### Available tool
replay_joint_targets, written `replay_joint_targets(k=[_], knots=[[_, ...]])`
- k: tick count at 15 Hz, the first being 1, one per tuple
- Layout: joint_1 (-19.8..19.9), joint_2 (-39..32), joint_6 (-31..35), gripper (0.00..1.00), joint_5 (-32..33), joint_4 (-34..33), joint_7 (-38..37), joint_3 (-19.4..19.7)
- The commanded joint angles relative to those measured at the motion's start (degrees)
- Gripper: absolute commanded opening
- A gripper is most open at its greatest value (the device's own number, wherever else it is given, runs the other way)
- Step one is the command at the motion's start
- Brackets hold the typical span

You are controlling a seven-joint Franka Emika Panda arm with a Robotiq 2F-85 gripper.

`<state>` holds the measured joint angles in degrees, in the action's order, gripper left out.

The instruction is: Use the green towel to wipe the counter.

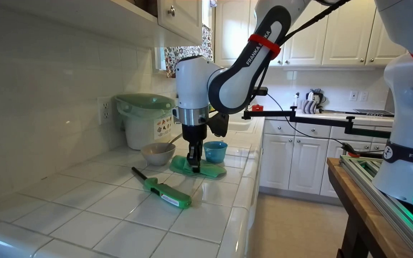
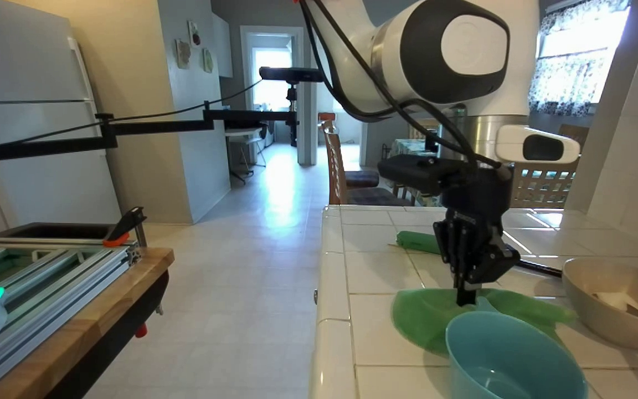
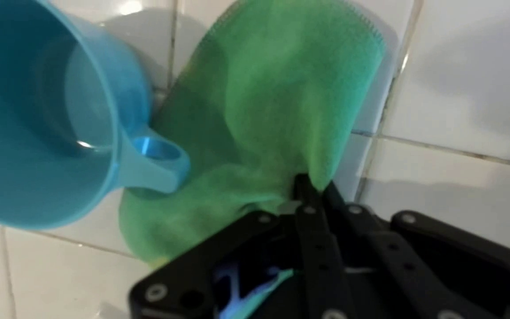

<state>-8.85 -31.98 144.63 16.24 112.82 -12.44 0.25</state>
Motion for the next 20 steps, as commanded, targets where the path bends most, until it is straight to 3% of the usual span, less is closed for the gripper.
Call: replay_joint_targets(k=[1, 6, 12, 17, 20], knots=[[-0.5, 0.6, 0.6, 0.01, -2.0, 0.9, 3.4, -1.6], [-2.5, 0.6, 0.1, 0.01, -2.5, 0.6, 4.8, -5.2], [-4.1, 9.6, -3.2, 0.01, -1.0, 1.6, 2.7, -4.1], [-5.5, 15.4, -8.9, 0.01, 1.3, -2.6, 2.6, -5.4], [-6.3, 13.1, -8.1, 0.01, 1.9, -6.8, 3.9, -6.6]])
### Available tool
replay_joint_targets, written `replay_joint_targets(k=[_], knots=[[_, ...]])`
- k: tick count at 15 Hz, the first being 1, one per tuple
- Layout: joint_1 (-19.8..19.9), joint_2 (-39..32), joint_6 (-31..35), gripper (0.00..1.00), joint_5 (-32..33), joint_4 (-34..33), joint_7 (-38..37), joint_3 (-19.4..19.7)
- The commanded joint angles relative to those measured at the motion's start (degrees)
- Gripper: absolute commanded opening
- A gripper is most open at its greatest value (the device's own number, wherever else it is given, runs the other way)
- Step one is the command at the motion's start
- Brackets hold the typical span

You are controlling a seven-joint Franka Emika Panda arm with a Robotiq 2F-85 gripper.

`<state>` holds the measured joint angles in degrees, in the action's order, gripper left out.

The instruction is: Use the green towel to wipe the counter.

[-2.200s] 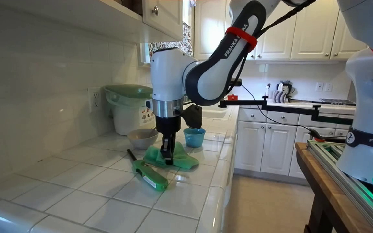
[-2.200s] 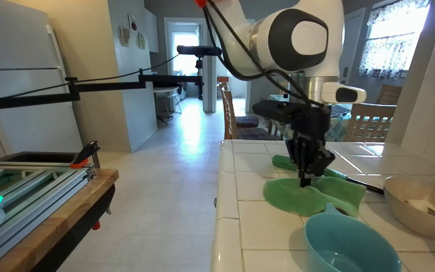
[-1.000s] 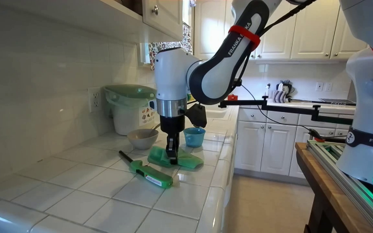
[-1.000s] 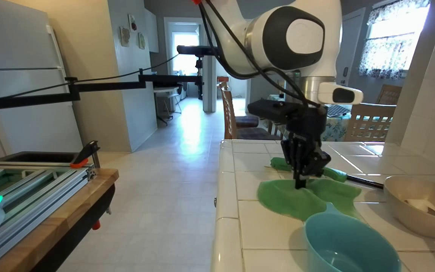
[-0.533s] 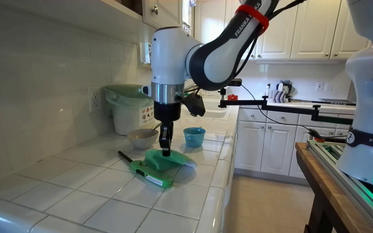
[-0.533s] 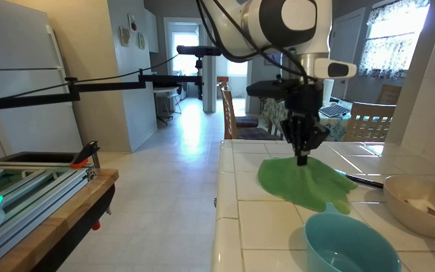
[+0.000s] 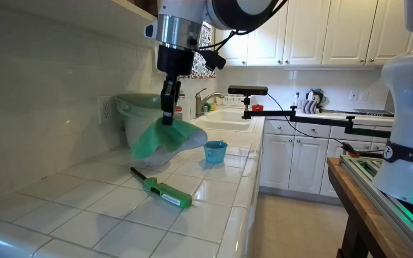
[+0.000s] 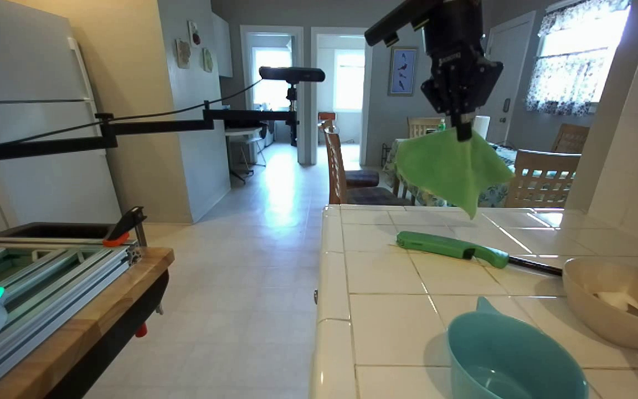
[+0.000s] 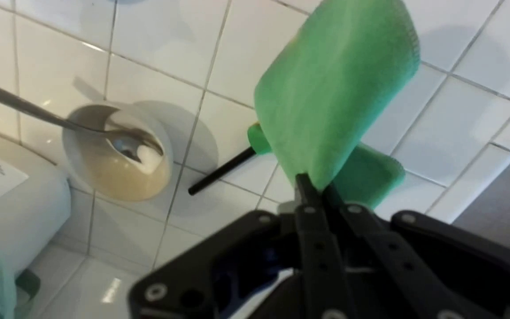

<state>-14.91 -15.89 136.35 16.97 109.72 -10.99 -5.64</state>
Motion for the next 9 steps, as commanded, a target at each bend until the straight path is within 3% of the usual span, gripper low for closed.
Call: replay_joint_targets(k=[1, 9], knots=[[-0.7, -4.5, 1.6, 0.01, 2.1, -5.0, 2.4, -0.8], [-2.1, -20.6, 12.9, 0.01, -0.2, -13.9, 8.4, -1.3]])
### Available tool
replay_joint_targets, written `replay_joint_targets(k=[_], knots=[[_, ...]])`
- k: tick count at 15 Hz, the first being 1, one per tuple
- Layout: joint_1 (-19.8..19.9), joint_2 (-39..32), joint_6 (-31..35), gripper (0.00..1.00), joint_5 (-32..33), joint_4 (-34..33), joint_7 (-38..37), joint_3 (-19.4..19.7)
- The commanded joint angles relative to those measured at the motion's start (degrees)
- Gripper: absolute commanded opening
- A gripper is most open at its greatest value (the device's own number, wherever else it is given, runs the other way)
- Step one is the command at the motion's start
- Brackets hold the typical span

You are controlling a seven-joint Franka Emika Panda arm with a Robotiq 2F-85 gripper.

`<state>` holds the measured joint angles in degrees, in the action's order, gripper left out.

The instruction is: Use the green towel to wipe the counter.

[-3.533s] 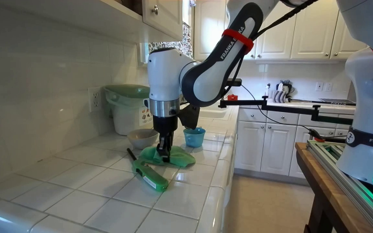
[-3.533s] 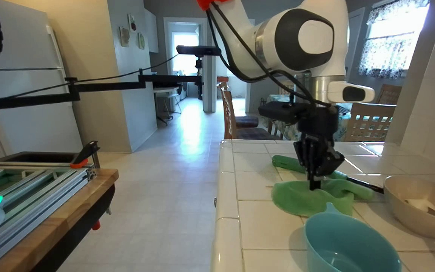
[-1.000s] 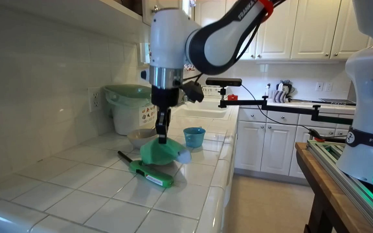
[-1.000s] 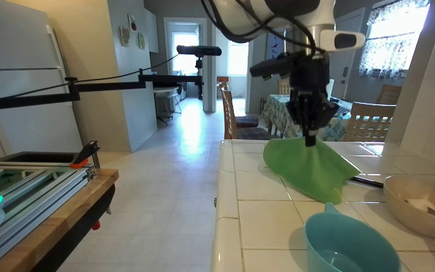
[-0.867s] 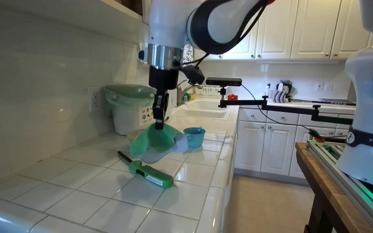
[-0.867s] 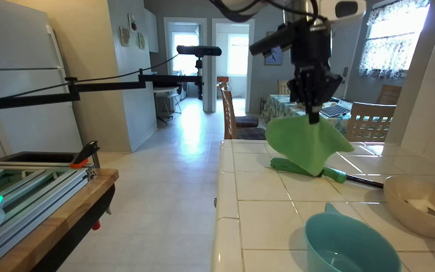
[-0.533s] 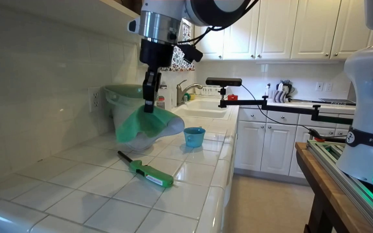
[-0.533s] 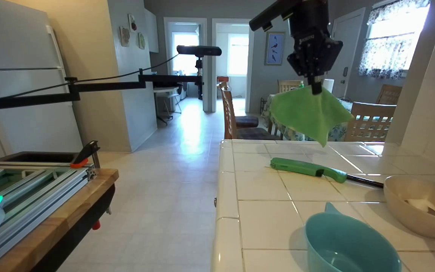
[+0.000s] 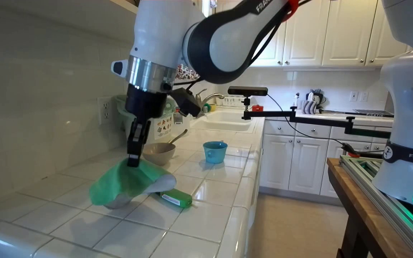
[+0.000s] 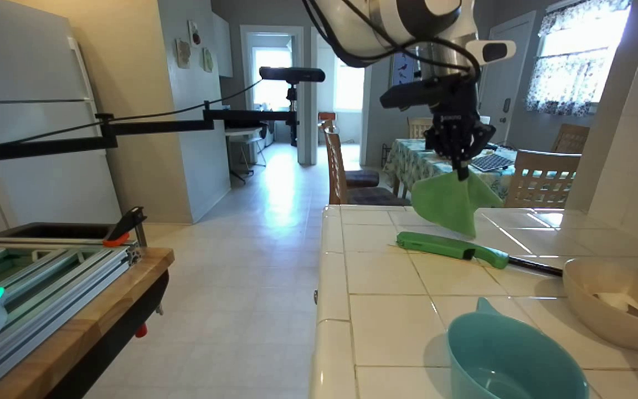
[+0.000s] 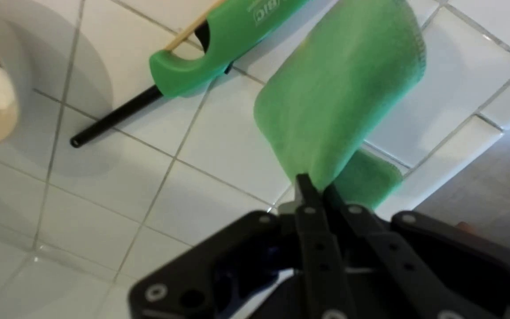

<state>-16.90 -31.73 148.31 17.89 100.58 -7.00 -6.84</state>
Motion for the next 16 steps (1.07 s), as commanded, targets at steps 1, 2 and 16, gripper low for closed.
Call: replay_joint_targets(k=[1, 2, 16], knots=[[0.0, -6.2, 0.9, 0.01, -1.6, -5.8, 5.4, -0.5], [0.1, -7.5, 0.6, 0.01, -1.9, -6.8, 6.5, -0.8], [0.9, 4.2, -25.1, 1.0, -4.7, -6.5, 10.8, -2.6]])
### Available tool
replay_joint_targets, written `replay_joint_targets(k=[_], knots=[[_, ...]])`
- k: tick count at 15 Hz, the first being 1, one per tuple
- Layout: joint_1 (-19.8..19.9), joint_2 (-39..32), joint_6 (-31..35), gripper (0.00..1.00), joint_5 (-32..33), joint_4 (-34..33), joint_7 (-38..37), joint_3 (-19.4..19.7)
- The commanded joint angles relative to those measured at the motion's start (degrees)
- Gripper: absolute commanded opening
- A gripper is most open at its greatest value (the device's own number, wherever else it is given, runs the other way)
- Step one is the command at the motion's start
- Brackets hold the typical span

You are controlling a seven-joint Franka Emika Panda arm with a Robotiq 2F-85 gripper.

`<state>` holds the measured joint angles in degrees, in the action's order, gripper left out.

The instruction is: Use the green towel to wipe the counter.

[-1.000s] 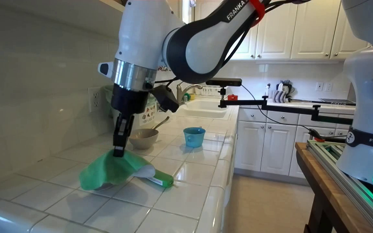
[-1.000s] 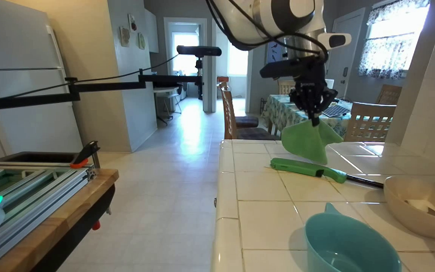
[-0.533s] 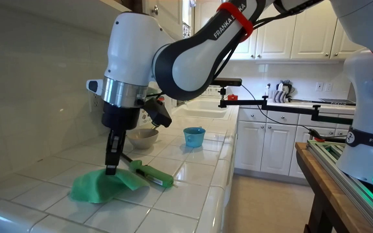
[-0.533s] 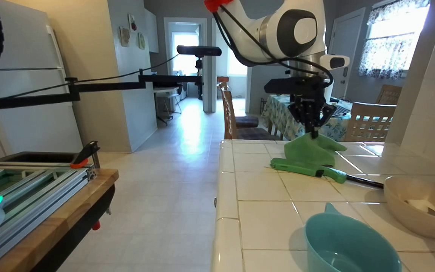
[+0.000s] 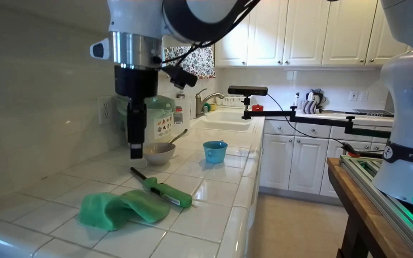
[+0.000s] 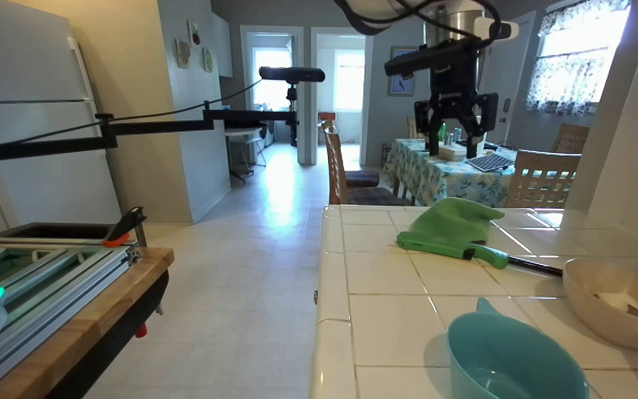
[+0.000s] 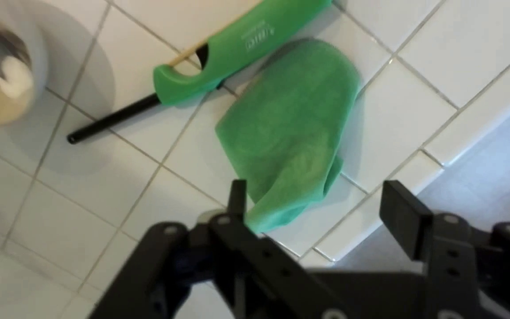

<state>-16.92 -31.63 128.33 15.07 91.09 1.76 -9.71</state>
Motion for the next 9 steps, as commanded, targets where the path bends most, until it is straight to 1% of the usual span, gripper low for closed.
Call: replay_joint_targets(k=[1, 3, 4, 9], knots=[[1.6, 5.7, -6.9, 1.0, -2.3, 4.1, 2.1, 0.2], [3.3, 8.9, -9.7, 1.0, -3.8, 7.6, 3.8, -0.3], [4.5, 10.2, -9.9, 1.0, -5.1, 9.7, 5.2, -0.5], [8.3, 20.0, -8.2, 1.0, -9.4, 22.5, 7.2, 0.0]])
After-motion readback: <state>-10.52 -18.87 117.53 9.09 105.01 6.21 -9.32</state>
